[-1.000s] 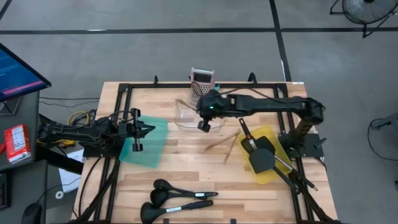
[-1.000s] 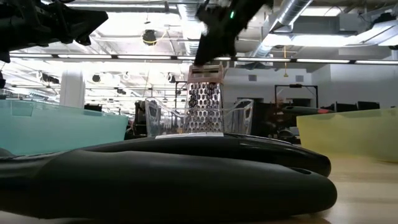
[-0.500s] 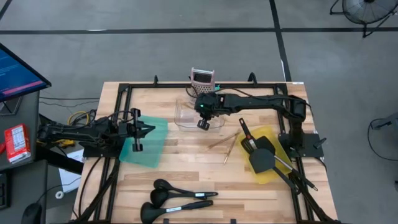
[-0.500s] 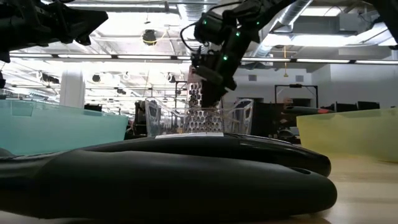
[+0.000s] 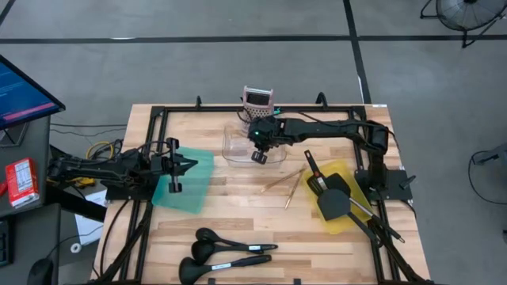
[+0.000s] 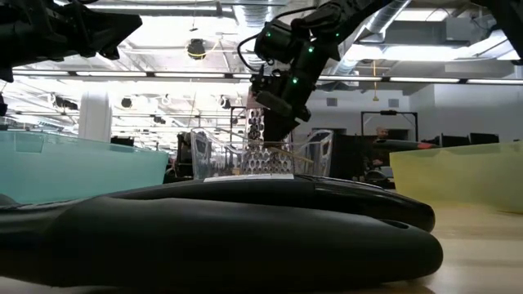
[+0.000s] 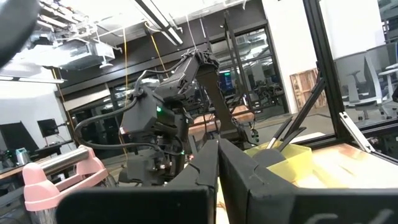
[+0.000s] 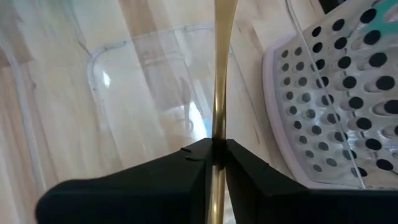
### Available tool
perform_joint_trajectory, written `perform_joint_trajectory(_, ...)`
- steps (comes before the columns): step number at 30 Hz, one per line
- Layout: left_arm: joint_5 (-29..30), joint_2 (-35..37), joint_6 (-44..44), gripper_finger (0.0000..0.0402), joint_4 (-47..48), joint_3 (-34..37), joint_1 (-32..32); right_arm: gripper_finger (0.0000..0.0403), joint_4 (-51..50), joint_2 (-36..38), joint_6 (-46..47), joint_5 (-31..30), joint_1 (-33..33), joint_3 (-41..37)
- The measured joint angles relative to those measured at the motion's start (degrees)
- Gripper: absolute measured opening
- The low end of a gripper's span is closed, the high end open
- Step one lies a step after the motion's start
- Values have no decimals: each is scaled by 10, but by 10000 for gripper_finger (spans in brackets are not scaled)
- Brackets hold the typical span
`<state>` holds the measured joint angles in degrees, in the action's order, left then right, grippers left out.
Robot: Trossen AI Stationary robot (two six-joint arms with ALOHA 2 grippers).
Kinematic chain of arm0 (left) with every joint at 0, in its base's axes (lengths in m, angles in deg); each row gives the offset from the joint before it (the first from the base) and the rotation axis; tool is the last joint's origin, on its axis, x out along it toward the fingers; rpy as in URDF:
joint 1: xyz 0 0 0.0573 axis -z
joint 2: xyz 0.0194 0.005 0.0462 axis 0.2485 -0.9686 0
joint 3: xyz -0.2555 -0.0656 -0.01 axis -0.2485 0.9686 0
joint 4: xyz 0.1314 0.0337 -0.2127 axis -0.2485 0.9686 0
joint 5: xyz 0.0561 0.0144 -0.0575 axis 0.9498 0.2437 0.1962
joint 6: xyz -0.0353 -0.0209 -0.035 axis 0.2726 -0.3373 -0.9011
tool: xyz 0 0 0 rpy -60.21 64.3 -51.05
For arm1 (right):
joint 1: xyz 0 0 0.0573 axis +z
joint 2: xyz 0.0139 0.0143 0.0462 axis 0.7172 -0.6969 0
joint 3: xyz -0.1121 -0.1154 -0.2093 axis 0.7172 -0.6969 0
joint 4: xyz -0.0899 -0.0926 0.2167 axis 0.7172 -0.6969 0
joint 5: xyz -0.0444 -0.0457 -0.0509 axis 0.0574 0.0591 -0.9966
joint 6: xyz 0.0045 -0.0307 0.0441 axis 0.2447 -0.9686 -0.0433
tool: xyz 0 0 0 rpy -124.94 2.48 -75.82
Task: Pick & Place Kitchen Items
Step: Put the gold knife into the transparent bin
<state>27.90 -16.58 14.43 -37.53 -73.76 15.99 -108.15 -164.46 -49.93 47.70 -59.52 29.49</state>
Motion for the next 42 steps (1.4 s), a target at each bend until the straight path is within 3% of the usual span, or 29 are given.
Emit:
perform_joint_trajectory(10, 0, 0, 0, 2, 0, 0, 0, 43, 0, 0, 14, 0, 1, 0)
perform_joint_trajectory(21, 0, 0, 0, 2, 0, 0, 0, 98, -22, 1, 26, 7, 0, 2)
perform_joint_trajectory(29, 0, 0, 0, 2, 0, 0, 0, 157, -225, 56, 11, 31, 23, 97)
perform_joint_trajectory(35, 0, 0, 0, 2, 0, 0, 0, 189, -368, 116, -6, 27, 85, 104)
perform_joint_trajectory(39, 0, 0, 0, 2, 0, 0, 0, 193, -449, 123, -7, -17, 129, 102)
perform_joint_trajectory(42, 0, 0, 0, 2, 0, 0, 0, 191, -452, 125, -14, -20, 149, 92)
